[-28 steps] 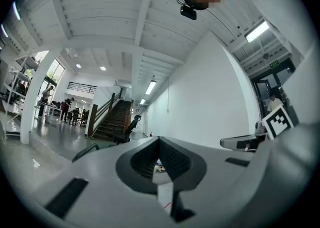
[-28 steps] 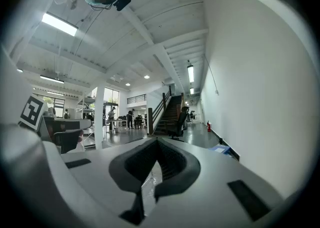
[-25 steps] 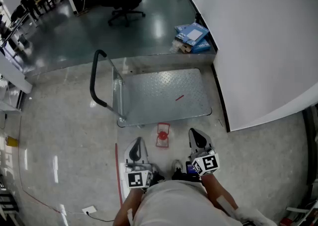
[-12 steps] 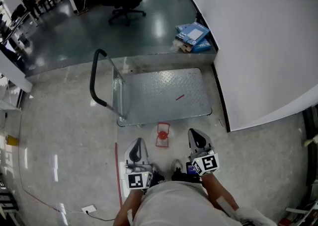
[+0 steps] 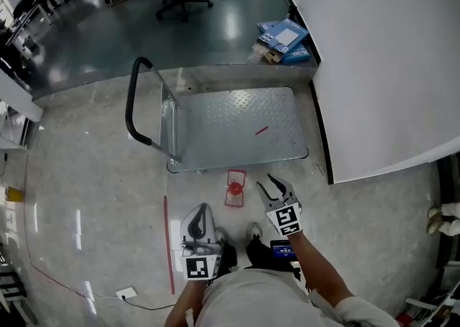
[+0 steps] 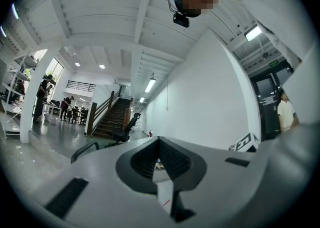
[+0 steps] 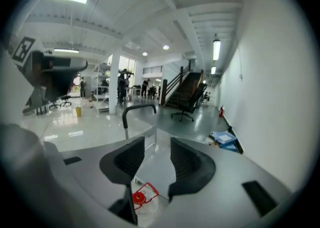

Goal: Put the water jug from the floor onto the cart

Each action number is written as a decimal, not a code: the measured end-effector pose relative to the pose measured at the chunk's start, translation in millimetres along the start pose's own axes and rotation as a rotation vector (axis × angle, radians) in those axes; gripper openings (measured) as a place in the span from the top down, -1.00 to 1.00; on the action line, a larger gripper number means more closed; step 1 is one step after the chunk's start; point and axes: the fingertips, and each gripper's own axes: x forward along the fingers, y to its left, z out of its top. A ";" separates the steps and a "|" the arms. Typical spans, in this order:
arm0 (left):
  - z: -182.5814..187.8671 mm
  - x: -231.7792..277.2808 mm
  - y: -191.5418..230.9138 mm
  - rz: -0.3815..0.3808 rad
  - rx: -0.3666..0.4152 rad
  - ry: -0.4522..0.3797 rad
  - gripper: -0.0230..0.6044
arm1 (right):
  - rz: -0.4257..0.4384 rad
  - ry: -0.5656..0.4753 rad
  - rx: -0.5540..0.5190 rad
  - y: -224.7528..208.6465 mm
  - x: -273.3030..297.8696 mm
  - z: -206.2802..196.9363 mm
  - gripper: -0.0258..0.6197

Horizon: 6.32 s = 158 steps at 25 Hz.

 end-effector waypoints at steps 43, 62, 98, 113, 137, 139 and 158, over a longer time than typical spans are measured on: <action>-142.6 -37.1 75.4 0.058 -0.176 0.197 0.92 | 0.514 1.022 -0.502 130.6 230.5 -417.7 -0.02; -100.0 -36.8 75.0 0.035 -0.198 0.117 0.92 | 0.486 1.092 -0.398 127.7 154.9 -344.6 -0.02; -36.0 86.8 172.3 0.157 -0.121 0.042 0.92 | 0.569 0.948 -0.590 40.6 463.4 -101.8 -0.02; -55.7 85.1 177.5 0.185 -0.127 0.087 0.92 | 0.647 0.951 -0.665 26.3 512.3 -104.7 -0.02; -65.4 93.3 173.8 0.162 -0.116 0.100 0.92 | 0.630 0.872 -0.722 9.9 494.4 -90.2 -0.02; -60.2 104.7 174.6 0.138 -0.097 0.079 0.92 | 0.611 0.844 -0.688 8.5 491.0 -80.7 -0.02; -25.0 190.4 150.7 -0.027 -0.069 -0.008 0.92 | 0.430 0.419 -0.289 -12.5 418.3 61.4 0.00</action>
